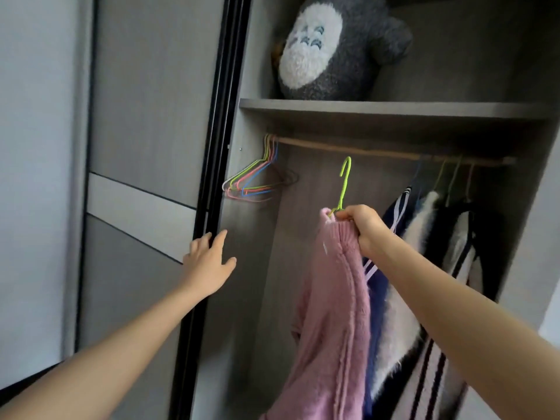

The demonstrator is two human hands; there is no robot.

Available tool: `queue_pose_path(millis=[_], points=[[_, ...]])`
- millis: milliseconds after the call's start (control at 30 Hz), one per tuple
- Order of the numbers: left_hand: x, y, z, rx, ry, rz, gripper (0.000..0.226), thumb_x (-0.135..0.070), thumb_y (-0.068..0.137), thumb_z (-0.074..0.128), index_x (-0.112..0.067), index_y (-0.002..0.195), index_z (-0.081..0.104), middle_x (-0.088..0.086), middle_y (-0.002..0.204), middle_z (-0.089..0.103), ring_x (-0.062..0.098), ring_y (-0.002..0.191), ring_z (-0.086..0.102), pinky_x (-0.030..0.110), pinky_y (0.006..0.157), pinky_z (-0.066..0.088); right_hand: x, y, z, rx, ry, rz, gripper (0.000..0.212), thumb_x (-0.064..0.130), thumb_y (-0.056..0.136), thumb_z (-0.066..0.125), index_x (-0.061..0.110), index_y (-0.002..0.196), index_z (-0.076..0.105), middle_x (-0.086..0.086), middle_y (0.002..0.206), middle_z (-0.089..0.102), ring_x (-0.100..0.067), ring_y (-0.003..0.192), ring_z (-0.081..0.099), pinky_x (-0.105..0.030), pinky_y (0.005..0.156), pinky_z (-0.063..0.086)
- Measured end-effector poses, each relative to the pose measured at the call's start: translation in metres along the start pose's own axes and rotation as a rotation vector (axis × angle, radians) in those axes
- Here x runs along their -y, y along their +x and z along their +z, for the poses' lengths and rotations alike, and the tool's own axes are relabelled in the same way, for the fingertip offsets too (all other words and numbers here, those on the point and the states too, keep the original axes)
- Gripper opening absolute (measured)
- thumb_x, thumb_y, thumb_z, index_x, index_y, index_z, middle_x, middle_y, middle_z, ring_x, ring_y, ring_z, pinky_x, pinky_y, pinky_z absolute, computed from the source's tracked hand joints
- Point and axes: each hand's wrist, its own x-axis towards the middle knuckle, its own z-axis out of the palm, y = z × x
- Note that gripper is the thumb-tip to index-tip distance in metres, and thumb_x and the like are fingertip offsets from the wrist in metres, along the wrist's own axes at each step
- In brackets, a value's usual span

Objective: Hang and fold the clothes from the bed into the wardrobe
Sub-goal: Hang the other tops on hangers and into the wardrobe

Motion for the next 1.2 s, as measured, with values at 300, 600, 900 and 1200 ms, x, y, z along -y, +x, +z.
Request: queue_pose_path(millis=[300, 600, 900, 1200], points=[[-0.012, 0.114, 0.062, -0.006, 0.098, 0.113, 0.062, -0.040, 0.096, 0.043, -0.022, 0.149, 0.016, 0.008, 0.155, 0.017, 0.026, 0.142, 0.012, 0.039, 0.108, 0.027, 0.039, 0.137, -0.022, -0.187, 0.023, -0.197, 0.023, -0.001, 0.090, 0.049, 0.002, 0.068, 0.055, 0.002, 0.034, 0.053, -0.008, 0.032, 0.054, -0.023, 0.048, 0.047], [-0.022, 0.227, 0.125, -0.262, 0.106, 0.350, 0.056, -0.021, 0.062, 0.079, 0.000, 0.111, 0.065, 0.036, 0.127, 0.049, 0.050, 0.120, 0.042, 0.065, 0.085, 0.040, 0.062, 0.201, -0.051, -0.412, -0.166, -0.335, 0.025, 0.000, 0.088, 0.056, 0.003, 0.063, 0.056, 0.004, 0.033, 0.053, -0.002, 0.030, 0.050, -0.016, 0.041, 0.042], [0.038, 0.345, 0.133, -0.521, -0.025, 0.303, 0.063, -0.030, 0.074, 0.040, 0.002, 0.127, 0.052, 0.042, 0.143, 0.018, 0.060, 0.132, 0.014, 0.066, 0.106, 0.014, 0.089, 0.252, -0.058, -0.722, -0.240, -0.344, 0.019, 0.002, 0.089, 0.054, 0.004, 0.070, 0.057, -0.008, 0.056, 0.061, -0.019, 0.063, 0.056, -0.027, 0.063, 0.046], [0.058, 0.370, 0.165, -0.716, -0.030, 0.367, 0.058, -0.025, 0.082, 0.037, -0.001, 0.134, 0.046, 0.037, 0.143, 0.027, 0.055, 0.132, 0.020, 0.061, 0.104, 0.022, 0.100, 0.284, -0.068, -0.875, -0.504, -0.320, 0.026, -0.003, 0.092, 0.047, -0.019, 0.111, 0.056, -0.020, 0.086, 0.058, -0.026, 0.078, 0.052, -0.030, 0.062, 0.040]])
